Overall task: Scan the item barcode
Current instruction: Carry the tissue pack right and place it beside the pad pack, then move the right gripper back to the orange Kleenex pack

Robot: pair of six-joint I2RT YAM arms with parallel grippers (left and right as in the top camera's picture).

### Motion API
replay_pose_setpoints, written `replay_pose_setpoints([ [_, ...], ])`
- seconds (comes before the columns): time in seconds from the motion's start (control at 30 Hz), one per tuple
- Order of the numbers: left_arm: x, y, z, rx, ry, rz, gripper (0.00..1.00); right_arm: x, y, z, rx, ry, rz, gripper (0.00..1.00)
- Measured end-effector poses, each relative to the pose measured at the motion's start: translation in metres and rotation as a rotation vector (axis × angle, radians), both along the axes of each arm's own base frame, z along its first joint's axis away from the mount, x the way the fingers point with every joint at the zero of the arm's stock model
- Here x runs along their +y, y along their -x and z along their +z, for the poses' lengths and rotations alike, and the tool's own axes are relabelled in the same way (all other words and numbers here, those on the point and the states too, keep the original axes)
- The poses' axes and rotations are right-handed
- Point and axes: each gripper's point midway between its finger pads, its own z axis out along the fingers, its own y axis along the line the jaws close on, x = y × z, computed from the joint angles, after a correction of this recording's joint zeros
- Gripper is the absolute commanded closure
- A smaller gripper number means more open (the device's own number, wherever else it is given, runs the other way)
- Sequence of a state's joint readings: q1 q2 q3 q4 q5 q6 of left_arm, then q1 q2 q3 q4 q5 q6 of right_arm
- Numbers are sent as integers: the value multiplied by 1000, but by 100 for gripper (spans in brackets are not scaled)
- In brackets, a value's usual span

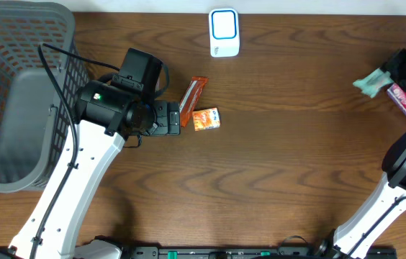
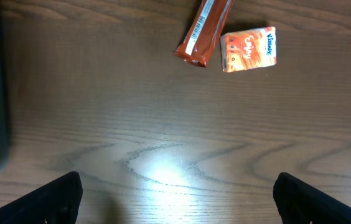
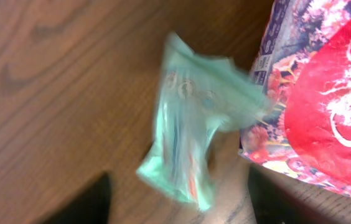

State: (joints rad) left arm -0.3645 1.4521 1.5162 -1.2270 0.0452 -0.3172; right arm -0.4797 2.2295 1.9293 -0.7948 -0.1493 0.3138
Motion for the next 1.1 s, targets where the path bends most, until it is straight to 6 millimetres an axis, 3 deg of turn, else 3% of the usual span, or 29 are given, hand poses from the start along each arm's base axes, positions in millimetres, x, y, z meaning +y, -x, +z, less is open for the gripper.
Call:
replay_pose_setpoints([
  [0.17,0,0,0,0,0,0,2,1,2,-1,7,-8,-5,25],
  [0.27,0,0,0,0,0,0,2,14,-2,6,-30,-62,39,24],
  [0.37,0,0,0,0,0,0,2,35,-12,29,-122,-149,111,23],
  [0.47,0,0,0,0,0,0,2,65,-17,64,-218,-242,202,22],
  [0.6,0,0,0,0,0,0,2,134,-7,94,-229,-407,339,24],
  [0.8,0,0,0,0,0,0,2,255,21,88,-69,-548,590,26],
  [0.9,0,0,0,0,0,0,2,312,29,84,-36,-506,753,23],
  [1.0,0,0,0,0,0,0,2,358,36,77,-6,-414,871,5],
  [1.1,0,0,0,0,0,0,2,398,39,69,1,-280,976,5],
])
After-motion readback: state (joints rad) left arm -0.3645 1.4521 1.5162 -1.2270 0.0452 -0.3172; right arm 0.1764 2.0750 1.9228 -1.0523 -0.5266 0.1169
